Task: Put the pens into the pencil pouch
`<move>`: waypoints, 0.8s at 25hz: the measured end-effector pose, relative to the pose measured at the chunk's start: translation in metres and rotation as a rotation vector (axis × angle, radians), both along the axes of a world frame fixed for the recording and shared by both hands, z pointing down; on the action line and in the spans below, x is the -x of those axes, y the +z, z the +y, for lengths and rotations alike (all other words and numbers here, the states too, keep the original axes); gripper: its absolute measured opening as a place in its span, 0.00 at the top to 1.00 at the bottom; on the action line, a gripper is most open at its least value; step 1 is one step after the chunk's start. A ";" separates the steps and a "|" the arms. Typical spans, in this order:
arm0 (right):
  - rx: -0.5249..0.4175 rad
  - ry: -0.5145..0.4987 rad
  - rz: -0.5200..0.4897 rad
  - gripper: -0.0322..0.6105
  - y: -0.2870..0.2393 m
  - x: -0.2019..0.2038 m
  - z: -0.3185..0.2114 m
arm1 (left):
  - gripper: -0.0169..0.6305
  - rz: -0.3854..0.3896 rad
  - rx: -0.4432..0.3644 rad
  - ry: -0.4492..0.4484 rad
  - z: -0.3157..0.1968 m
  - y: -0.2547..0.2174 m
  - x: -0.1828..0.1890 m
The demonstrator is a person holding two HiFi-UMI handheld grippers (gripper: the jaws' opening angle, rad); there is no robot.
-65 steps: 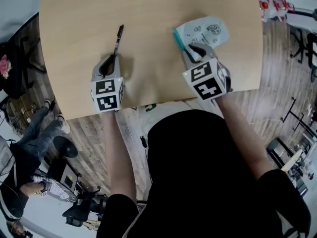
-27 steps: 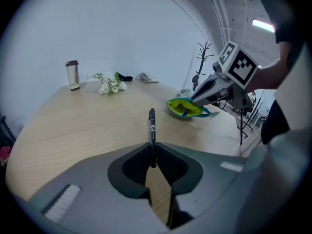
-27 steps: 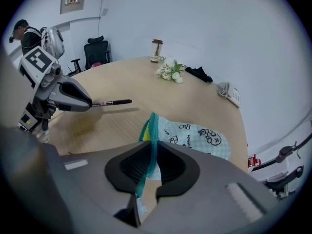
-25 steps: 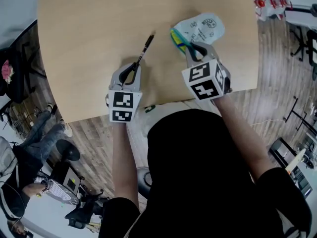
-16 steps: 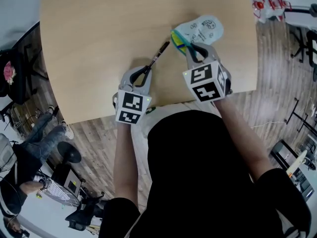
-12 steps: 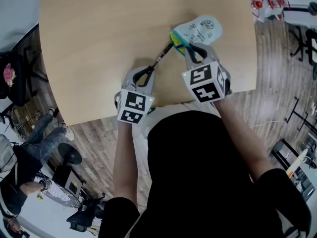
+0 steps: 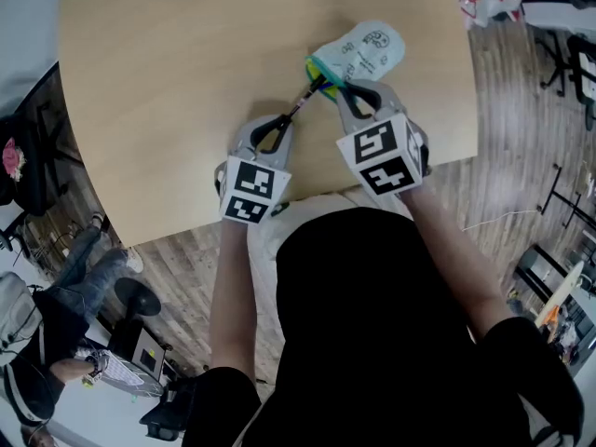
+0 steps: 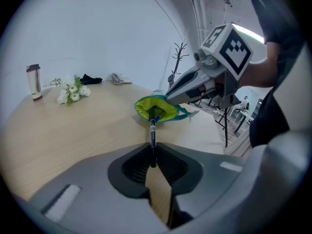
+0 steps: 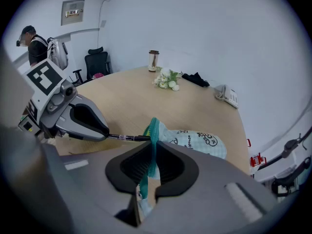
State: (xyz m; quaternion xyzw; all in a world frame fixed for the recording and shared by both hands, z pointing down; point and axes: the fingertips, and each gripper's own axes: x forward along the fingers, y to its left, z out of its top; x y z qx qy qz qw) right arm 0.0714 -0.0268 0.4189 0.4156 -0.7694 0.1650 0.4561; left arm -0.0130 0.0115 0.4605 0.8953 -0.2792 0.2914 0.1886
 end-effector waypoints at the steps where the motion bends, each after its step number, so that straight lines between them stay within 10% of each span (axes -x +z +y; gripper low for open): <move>1: 0.000 0.001 -0.001 0.89 -0.001 -0.001 0.000 | 0.92 0.000 0.000 0.007 -0.002 0.000 -0.003; 20: 0.005 0.010 -0.025 0.89 -0.005 -0.008 0.005 | 0.92 0.015 -0.034 0.066 -0.029 -0.007 -0.049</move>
